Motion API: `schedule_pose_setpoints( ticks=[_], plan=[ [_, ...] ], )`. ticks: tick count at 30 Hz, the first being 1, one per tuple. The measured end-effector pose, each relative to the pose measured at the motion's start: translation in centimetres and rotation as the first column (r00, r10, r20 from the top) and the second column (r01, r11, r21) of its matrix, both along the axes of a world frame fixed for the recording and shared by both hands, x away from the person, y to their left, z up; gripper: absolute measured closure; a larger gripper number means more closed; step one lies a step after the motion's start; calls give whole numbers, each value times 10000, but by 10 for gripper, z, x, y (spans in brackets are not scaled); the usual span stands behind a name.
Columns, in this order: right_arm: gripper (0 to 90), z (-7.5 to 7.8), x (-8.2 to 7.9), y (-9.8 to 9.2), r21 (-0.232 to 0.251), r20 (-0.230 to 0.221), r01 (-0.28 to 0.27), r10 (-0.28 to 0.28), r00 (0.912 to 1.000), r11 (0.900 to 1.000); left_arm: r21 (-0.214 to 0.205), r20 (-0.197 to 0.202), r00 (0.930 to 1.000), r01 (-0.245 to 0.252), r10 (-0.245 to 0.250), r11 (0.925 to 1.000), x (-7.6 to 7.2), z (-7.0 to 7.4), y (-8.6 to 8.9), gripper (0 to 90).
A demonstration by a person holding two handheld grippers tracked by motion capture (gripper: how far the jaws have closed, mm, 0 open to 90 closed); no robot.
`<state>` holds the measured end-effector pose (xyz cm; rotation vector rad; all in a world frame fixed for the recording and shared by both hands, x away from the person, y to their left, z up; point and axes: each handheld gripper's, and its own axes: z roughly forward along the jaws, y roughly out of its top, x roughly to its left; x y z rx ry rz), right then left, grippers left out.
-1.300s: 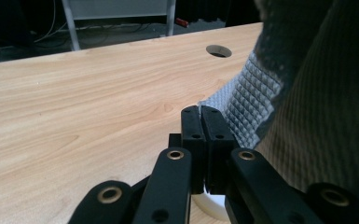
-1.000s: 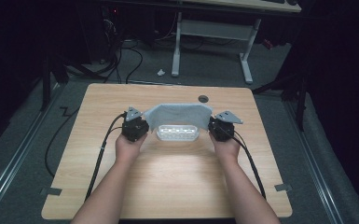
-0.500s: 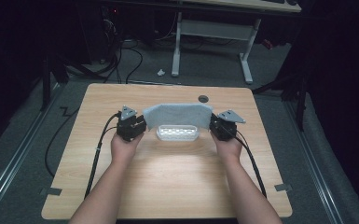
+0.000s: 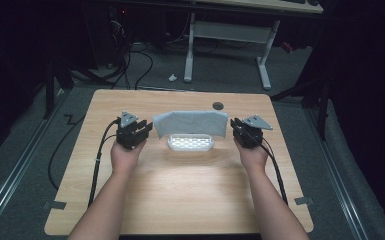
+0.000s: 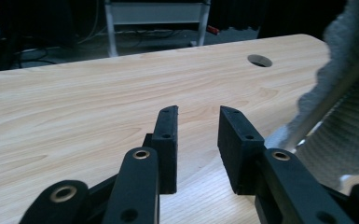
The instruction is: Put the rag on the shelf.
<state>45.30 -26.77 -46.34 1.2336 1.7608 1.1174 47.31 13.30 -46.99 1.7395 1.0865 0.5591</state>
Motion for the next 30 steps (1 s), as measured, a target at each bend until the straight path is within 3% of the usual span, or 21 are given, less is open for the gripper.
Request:
schedule_pose_setpoints(
  ticks=[8, 10, 12, 14, 18, 22, 26, 30],
  plan=[
    [774, 3, -5, 1, -6, 89, -128, 128, 9999, 9999, 117, 119, 9999, -23, 21, 9999, -6, 4, 5, 684],
    [763, 5, -8, 3, -86, 97, -222, 223, 9997, 9997, 69, 192, 9998, 28, -29, 10000, -12, 3, 5, 677],
    [748, 6, -15, 4, -45, 167, -340, 341, 9993, 9994, 341, 199, 9997, -125, 118, 9993, -20, 1, 5, 673],
    [736, 5, -23, 6, -68, 237, -404, 405, 9989, 9992, 258, 205, 9997, -114, 109, 9996, -29, -1, 8, 673],
    [704, 4, -41, 5, -184, 146, -529, 531, 9985, 9984, 141, 388, 9992, -44, 39, 9999, -52, 0, 12, 658],
    [654, 6, -64, 5, -673, 15, -692, 695, 9976, 9953, 113, 461, 9972, 580, -585, 9983, -83, 1, 10, 638],
    [632, 6, -93, 4, -456, -5, -882, 882, 9961, 9951, 308, 92, 9927, 1202, -1205, 9923, -117, -6, 5, 607],
    [615, -2, -123, 8, -707, -238, -1136, 1121, 9934, 9910, 736, -531, 9829, 1800, -1764, 9809, -149, -22, -9, 572]
  ],
)
